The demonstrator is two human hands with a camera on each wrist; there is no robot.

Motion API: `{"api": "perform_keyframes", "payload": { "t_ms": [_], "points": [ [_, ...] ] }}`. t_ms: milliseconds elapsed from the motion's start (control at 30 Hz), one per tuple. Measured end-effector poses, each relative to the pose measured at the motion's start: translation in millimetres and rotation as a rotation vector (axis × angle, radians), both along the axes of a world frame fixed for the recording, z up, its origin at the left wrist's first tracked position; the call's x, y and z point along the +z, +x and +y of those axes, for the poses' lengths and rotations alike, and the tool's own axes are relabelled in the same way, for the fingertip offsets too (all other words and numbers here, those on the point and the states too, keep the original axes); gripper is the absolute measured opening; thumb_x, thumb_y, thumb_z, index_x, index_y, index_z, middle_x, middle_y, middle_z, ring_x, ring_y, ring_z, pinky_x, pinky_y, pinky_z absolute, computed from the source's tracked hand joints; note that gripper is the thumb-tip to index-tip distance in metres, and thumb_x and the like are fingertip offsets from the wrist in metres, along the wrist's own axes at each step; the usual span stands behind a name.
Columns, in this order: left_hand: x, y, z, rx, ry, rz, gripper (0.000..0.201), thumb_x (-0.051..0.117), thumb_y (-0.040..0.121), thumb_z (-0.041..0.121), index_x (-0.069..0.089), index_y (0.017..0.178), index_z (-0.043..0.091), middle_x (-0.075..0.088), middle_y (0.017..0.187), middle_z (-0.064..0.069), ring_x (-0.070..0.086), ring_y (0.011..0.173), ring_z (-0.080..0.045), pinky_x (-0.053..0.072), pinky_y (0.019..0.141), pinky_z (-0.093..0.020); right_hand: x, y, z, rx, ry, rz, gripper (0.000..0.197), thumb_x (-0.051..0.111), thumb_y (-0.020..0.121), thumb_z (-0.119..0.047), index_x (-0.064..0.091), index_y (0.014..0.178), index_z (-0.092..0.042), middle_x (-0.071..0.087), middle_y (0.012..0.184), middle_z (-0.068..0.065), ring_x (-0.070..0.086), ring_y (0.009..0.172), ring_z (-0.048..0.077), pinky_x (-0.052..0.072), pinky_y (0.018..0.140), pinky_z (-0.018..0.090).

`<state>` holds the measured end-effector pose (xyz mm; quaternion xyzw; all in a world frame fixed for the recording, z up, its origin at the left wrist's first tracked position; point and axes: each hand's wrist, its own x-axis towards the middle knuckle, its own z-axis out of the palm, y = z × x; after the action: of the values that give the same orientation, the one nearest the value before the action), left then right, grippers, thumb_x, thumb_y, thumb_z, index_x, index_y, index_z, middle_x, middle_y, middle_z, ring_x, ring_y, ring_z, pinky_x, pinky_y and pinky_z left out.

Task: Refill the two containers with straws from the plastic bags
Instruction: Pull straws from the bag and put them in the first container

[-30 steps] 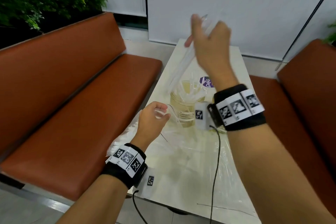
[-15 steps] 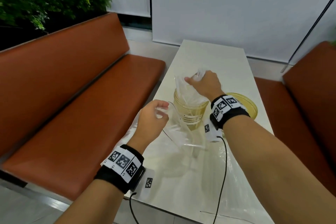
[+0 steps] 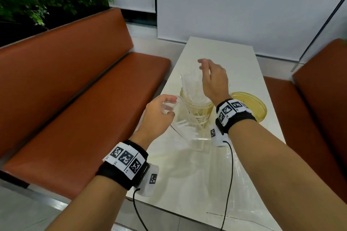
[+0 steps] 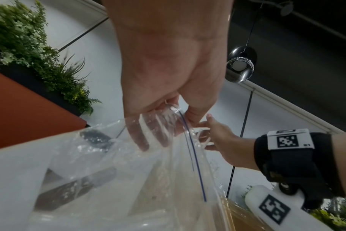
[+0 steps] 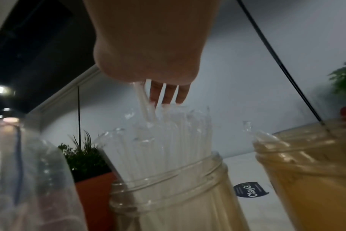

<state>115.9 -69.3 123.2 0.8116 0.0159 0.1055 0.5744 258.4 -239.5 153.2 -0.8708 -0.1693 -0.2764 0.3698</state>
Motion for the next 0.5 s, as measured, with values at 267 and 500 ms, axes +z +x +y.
{"api": "perform_keyframes", "payload": {
  "t_ms": [267,500],
  "points": [
    [1,-2,0,-0.027,0.029,-0.006,0.054,0.057,0.082,-0.012,0.064,0.125,0.019,0.064,0.121,0.013,0.066,0.107,-0.010,0.051,0.077,-0.015,-16,-3,-10,-0.037,-0.776,0.206,0.049,0.028,0.109,-0.036,0.048,0.145,-0.010,0.041,0.152,0.018,0.031,0.146,0.035,0.028,0.116,0.050],
    [-1,-4,-2,-0.109,0.177,-0.012,0.074,0.059,0.078,-0.013,0.051,0.145,0.018,0.051,0.145,0.009,0.058,0.122,-0.009,0.048,0.066,-0.009,33,-77,-12,0.154,-0.394,0.331,0.046,0.058,0.096,-0.041,0.073,0.068,-0.009,0.071,0.062,0.007,0.067,0.059,0.022,0.058,0.066,0.031]
  ]
}}
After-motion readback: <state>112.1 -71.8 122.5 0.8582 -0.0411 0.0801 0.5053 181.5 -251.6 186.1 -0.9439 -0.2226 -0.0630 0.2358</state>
